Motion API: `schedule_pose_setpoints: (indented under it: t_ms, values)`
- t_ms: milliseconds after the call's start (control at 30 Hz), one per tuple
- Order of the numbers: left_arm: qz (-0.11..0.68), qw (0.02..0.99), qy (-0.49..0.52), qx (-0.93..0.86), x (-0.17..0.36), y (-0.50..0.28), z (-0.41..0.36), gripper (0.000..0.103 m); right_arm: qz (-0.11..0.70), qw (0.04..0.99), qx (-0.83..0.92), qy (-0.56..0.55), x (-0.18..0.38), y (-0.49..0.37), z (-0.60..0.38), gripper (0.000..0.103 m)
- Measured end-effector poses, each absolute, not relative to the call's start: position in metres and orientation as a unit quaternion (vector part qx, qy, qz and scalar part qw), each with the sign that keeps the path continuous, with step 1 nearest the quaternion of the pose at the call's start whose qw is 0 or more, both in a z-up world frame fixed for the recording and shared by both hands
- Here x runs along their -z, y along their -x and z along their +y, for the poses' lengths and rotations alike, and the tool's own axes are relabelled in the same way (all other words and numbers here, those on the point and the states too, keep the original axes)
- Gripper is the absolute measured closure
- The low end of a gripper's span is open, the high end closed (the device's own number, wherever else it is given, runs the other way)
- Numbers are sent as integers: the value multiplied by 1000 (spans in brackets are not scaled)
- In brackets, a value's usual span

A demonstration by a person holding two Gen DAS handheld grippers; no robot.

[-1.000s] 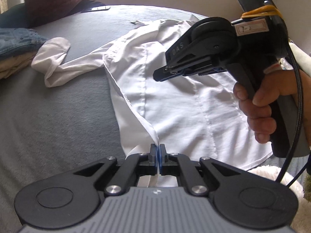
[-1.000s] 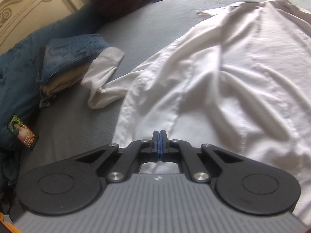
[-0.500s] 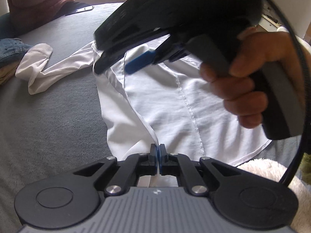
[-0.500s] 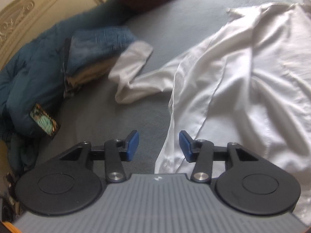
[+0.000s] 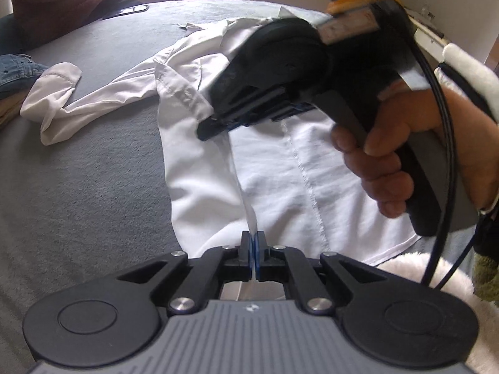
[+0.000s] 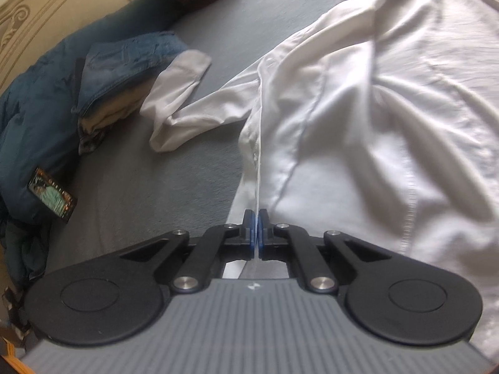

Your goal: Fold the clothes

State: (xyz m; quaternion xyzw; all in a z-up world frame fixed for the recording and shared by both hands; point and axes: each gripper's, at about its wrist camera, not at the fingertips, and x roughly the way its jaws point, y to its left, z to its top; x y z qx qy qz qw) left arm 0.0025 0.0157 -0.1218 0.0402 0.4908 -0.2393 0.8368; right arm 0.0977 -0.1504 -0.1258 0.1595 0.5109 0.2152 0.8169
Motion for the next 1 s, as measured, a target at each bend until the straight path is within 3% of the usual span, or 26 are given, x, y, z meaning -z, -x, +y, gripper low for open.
schedule_pose_setpoints:
  t_ms: [667,767,833,1000]
  values:
    - [504,811,-44,295,133,-16,-34,100,508,838,-112,-166,147,-71,-244,103]
    - [517,799,-34,304,136,-17,-37,93,511,836,-105,-170,156,-71,-249,103]
    - [525,794,-24,307,135,-16,-31,77,514,833,-101,-177,163,-73,-252,103]
    - [531,790,-27,306,121,-15,-7,77,508,831,-101,-200,168,-75,-258,103]
